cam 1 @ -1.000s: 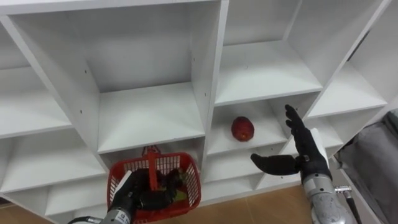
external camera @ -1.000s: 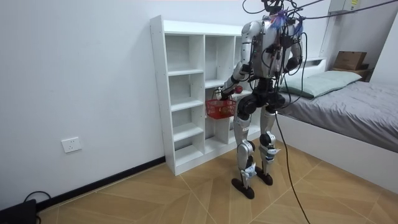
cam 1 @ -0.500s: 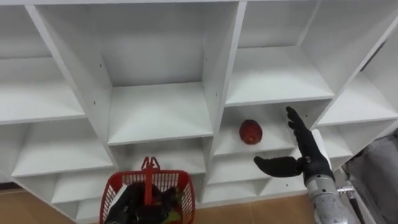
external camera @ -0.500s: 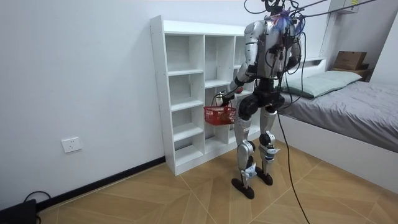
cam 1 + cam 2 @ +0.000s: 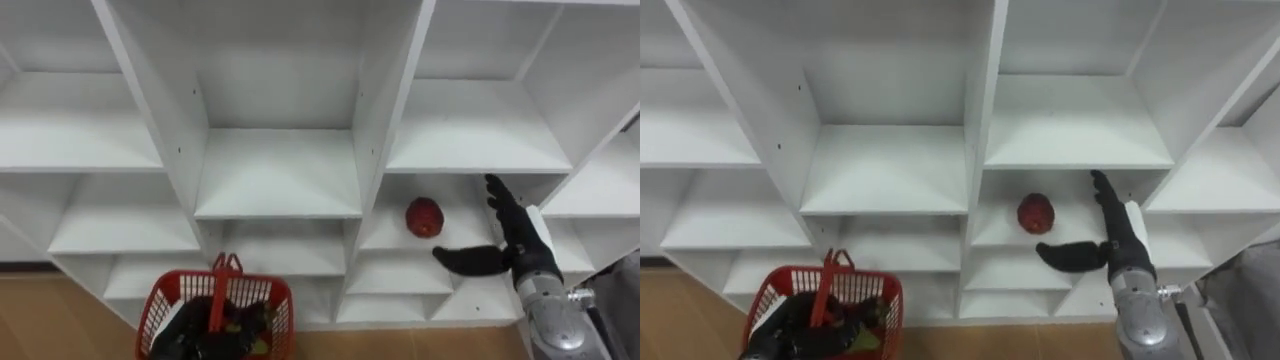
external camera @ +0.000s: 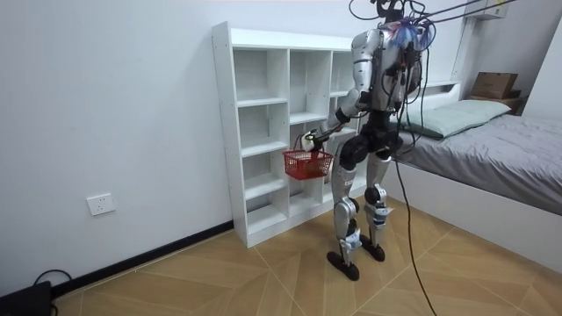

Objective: Collect fruits from the closet

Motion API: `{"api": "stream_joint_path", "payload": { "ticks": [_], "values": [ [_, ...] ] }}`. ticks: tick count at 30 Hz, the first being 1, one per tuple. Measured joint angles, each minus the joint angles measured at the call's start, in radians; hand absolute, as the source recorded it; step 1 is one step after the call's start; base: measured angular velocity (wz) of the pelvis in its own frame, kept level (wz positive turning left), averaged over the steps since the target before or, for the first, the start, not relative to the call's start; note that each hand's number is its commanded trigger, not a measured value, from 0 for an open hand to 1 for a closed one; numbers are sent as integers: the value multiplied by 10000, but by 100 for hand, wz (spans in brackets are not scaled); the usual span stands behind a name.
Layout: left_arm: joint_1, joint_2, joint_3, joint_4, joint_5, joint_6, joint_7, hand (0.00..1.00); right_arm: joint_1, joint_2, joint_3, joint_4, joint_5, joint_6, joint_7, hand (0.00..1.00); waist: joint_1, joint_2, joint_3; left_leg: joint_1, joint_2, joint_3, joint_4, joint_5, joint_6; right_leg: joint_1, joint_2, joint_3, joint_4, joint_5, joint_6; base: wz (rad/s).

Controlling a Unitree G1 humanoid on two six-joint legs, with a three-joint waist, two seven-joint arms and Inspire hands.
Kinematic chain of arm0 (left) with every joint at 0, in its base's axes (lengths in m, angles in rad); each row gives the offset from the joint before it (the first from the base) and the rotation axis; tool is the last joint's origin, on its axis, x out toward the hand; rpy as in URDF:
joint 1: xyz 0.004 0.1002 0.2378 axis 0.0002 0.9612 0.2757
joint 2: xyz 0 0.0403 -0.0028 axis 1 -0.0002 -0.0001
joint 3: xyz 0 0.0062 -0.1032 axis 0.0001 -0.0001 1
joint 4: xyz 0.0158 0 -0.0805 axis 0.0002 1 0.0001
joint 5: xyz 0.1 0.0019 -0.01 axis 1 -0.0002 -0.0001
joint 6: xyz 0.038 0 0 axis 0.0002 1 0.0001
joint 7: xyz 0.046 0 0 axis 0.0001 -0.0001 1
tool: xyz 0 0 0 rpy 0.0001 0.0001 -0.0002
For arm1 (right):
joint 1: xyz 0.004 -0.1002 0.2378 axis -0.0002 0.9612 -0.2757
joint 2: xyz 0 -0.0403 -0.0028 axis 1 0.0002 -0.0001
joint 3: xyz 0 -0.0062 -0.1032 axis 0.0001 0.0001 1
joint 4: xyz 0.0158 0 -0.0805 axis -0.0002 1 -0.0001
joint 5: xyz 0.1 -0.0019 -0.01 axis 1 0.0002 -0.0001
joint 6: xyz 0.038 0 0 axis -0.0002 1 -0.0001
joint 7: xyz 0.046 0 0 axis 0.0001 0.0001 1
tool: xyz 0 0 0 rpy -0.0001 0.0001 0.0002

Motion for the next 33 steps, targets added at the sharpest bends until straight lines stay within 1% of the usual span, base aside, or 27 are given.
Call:
{"api": "stream_joint_path", "payload": {
  "ticks": [1,3,5,6,8,9,11,13,15,17,21,25,28,31,33],
  "values": [
    [-16,0,-52,-1,4,1,-22,100,-63,6,9,99,0,-12,2,0,-21,-7,7,-165,-24,-148,158,-9,-11,-126,-65,-95,205,-99,-21,23],
    [-22,-32,-84,2,15,1,-81,100,-294,1,6,570,-9,-42,6,0,2,-29,15,-357,-113,-230,360,-11,-14,-339,-184,-165,570,-258,-52,22],
    [-27,-75,-95,92,244,2,-164,100,-428,-3,6,812,-7,7,22,0,99,-34,36,-525,-173,-319,587,-11,-15,-569,-300,-167,979,-417,-80,12],
    [-27,-81,-94,110,308,2,-167,100,-463,-3,8,829,-12,6,45,0,127,-42,43,-569,-175,-321,638,-12,-17,-635,-324,-163,1071,-456,-91,0],
    [-52,-103,-95,165,321,2,-232,100,-822,-19,9,1216,0,-2,70,0,204,-96,106,-789,-177,-347,922,-34,-50,-873,-404,-178,1429,-564,-134,2],
    [-56,-105,-95,165,320,2,-242,100,-902,-27,10,1291,19,-10,67,0,212,-102,110,-876,-175,-359,996,-50,-58,-951,-412,-184,1509,-587,-140,7],
    [-89,-107,-98,170,319,4,-301,100,-1337,-47,10,1674,173,-28,38,0,236,-114,144,-1254,-157,-401,1425,-141,-73,-1232,-421,-221,1791,-655,-180,6],
    [-112,-107,-99,168,317,4,-353,100,-1459,-107,9,1735,192,-48,-40,0,266,-120,155,-1562,-157,-459,1702,-201,-76,-1470,-443,-238,2018,-697,-199,10],
    [-203,-100,-105,173,309,9,-351,100,-1634,-131,11,1880,161,-66,-148,0,254,-116,163,-1939,-132,-464,1952,-248,-76,-1780,-442,-227,2238,-712,-203,10],
    [-433,-104,-161,264,298,25,-374,100,-1940,-152,10,2118,81,-66,-283,0,263,-81,221,-2503,-121,-481,2240,-261,-64,-2245,-459,-226,2501,-689,-204,5],
    [-494,-103,-407,393,163,47,-431,100,-2163,-148,29,2396,-122,-65,-469,0,309,-74,264,-2939,-131,-467,2489,-276,-39,-2674,-549,-233,2797,-690,-228,1],
    [-649,-145,-731,476,161,73,-465,100,-2407,-125,38,2402,-561,-73,-669,0,325,-59,279,-3582,-110,-389,2833,-317,-19,-3339,-626,-251,3121,-647,-321,-4],
    [-829,-166,-897,623,72,93,-510,100,-2521,-105,143,2402,-642,-73,-932,0,332,-48,284,-4008,-120,-377,3012,-333,-13,-3783,-653,-222,3311,-660,-340,-2],
    [-952,-168,-999,780,66,105,-495,100,-2545,-96,143,2401,-641,-71,-1177,0,354,-38,283,-4248,-104,-381,3069,-333,-13,-4008,-644,-229,3333,-650,-357,0],
    [-1021,-165,-1097,820,67,190,-465,100,-2546,-97,142,2400,-637,-71,-1348,0,373,-26,283,-4306,-100,-378,3076,-342,-11,-4064,-639,-223,3331,-650,-356,0]
  ]
}}
